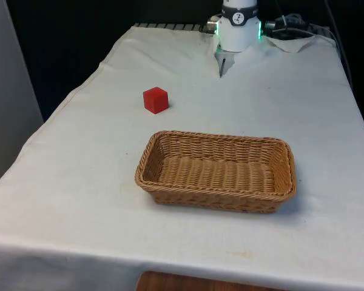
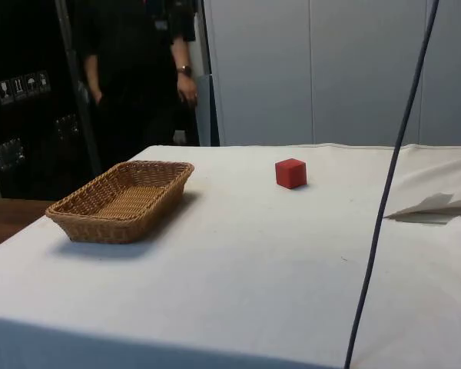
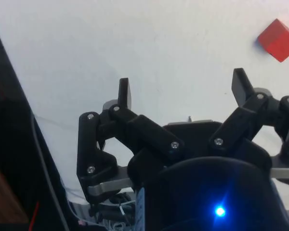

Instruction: Pick up the cube and place it into the basket.

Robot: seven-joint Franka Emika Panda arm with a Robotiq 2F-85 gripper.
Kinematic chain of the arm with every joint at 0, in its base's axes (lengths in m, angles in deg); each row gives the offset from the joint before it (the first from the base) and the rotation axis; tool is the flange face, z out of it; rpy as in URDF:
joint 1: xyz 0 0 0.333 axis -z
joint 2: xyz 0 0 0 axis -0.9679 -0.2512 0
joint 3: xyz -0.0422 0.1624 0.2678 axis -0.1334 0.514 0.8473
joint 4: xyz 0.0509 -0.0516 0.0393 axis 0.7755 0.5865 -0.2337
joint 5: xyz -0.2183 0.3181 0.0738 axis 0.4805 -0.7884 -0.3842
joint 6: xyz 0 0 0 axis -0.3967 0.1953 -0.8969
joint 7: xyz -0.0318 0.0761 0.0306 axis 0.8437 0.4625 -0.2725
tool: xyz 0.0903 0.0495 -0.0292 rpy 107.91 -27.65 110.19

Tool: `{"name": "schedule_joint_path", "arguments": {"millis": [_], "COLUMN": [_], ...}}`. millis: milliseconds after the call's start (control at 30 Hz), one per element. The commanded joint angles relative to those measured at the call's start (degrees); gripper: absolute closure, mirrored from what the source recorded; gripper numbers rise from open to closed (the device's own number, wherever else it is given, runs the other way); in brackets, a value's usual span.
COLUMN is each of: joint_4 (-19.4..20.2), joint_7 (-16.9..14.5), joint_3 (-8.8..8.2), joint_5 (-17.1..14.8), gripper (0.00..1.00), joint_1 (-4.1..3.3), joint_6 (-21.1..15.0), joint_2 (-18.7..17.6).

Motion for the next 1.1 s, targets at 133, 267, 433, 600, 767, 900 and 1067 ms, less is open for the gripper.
{"name": "schedule_joint_path", "arguments": {"millis": [133, 267, 433, 600, 767, 900, 1067], "joint_4": [3.7, 6.1, 8.9, 10.7, 13.2, 15.0, 16.8], "joint_7": [-0.3, -1.0, -2.2, -3.6, -5.6, -6.9, -8.6], "joint_3": [-0.40, -1.03, -2.06, -3.15, -4.87, -6.13, -7.73], "joint_5": [1.4, 2.0, 2.3, 2.3, 2.4, 2.5, 2.5], "gripper": [0.00, 0.00, 0.00, 0.00, 0.00, 0.00, 0.00], "joint_1": [0.17, 0.23, 0.40, 0.52, 0.69, 0.74, 0.80], "joint_6": [-3.6, -5.3, -7.4, -8.8, -10.7, -11.9, -13.1], "joint_2": [1.2, 2.2, 3.4, 4.0, 4.8, 5.3, 5.8]}}
